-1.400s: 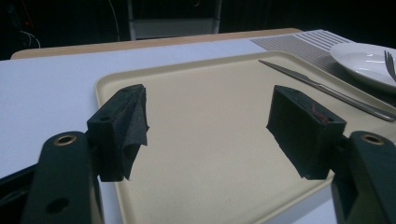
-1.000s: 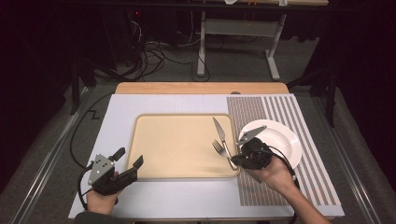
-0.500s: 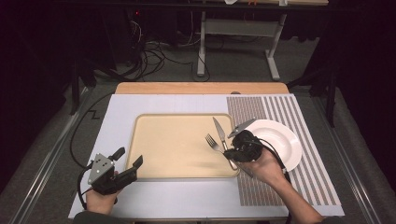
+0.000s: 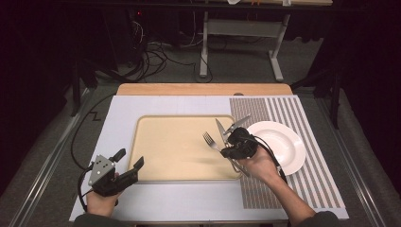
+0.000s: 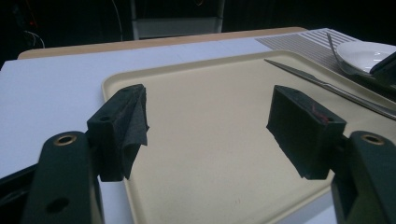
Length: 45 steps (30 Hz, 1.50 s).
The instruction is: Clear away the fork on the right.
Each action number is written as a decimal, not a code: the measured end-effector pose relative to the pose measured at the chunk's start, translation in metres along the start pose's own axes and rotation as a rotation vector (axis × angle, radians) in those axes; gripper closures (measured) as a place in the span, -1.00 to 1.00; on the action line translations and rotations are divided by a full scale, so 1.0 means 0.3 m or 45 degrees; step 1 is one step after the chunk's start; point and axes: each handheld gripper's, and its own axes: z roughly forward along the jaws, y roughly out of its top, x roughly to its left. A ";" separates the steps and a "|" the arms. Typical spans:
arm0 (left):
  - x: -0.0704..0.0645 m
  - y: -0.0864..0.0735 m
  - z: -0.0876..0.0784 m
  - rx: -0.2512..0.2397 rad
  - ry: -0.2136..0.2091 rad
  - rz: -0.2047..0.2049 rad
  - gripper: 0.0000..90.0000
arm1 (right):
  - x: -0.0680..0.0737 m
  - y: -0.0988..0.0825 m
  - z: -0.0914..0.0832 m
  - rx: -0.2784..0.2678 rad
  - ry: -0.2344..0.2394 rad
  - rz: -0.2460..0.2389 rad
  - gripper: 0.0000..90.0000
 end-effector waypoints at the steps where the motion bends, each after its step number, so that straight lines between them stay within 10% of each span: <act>1: 0.000 0.000 0.000 -0.001 -0.001 -0.001 -0.35 | 0.000 0.004 0.004 -0.003 0.002 0.011 0.91; 34: 0.000 -0.002 0.000 0.005 -0.009 -0.005 -0.36 | -0.035 0.054 0.169 0.026 0.013 0.180 0.91; 45: -0.003 -0.002 0.000 0.008 -0.010 0.001 -0.35 | -0.022 0.058 0.203 0.047 -0.094 0.131 0.88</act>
